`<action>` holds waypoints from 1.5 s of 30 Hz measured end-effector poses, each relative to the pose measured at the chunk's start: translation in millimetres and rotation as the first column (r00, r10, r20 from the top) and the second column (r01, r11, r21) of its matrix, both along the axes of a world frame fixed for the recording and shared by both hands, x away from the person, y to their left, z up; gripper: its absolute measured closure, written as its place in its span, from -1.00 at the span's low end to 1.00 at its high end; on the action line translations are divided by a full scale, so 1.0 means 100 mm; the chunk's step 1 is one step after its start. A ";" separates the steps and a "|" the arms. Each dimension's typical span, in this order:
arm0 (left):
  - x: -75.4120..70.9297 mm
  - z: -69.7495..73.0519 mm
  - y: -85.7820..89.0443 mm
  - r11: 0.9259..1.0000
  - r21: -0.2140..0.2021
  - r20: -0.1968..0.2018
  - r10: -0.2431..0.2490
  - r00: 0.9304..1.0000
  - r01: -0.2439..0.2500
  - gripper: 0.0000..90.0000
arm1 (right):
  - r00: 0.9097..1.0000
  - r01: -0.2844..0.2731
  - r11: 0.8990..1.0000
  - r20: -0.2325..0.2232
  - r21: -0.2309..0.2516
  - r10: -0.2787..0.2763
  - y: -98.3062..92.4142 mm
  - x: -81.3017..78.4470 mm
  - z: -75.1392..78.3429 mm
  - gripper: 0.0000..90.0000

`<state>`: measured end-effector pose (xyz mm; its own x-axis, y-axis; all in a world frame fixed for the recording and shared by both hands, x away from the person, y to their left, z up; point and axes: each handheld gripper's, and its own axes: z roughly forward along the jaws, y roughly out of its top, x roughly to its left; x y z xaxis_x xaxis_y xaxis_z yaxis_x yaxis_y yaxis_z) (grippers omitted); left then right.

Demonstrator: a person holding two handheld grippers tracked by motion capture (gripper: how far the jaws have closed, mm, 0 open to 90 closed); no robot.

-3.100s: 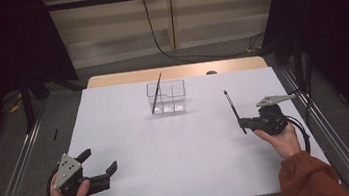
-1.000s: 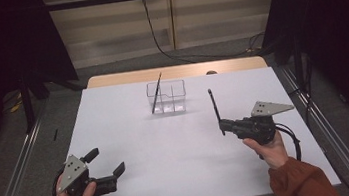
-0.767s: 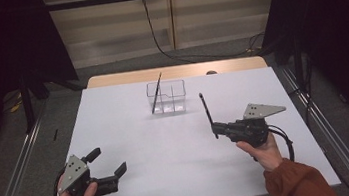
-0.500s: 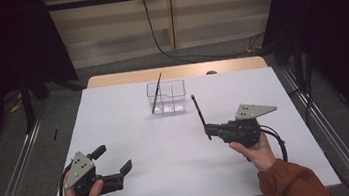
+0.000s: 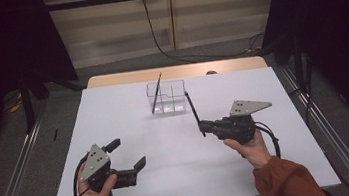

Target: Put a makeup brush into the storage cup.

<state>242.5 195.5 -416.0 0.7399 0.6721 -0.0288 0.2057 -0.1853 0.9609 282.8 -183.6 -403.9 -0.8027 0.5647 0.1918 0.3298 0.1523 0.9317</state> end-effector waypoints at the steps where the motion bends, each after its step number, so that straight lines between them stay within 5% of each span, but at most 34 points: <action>1: 0.01 0.00 -0.03 1.000 -0.003 -0.001 -0.009 1.000 0.009 -0.95 | 1.000 -0.006 1.000 -0.001 0.001 0.006 0.03 0.01 -0.01 0.88; 9: 0.13 0.09 -0.25 0.997 0.032 -0.004 -0.064 0.998 0.064 -0.95 | 0.999 -0.050 0.998 -0.007 -0.029 0.050 0.19 0.03 -0.01 0.88; 24: 0.34 0.28 -0.66 0.994 -0.025 0.040 -0.107 0.993 0.109 -0.95 | 0.999 -0.051 0.999 -0.008 -0.004 0.051 0.24 0.03 -0.07 0.88; 40: 0.46 0.34 -0.90 0.985 -0.059 -0.021 -0.162 0.987 0.161 -0.94 | 0.999 -0.039 0.999 -0.037 0.012 0.040 0.23 0.03 -0.19 0.88; 45: 0.47 0.33 -0.99 0.982 -0.039 -0.017 -0.187 0.982 0.186 -0.94 | 0.998 -0.051 0.999 -0.041 0.004 0.051 0.27 0.02 -0.22 0.88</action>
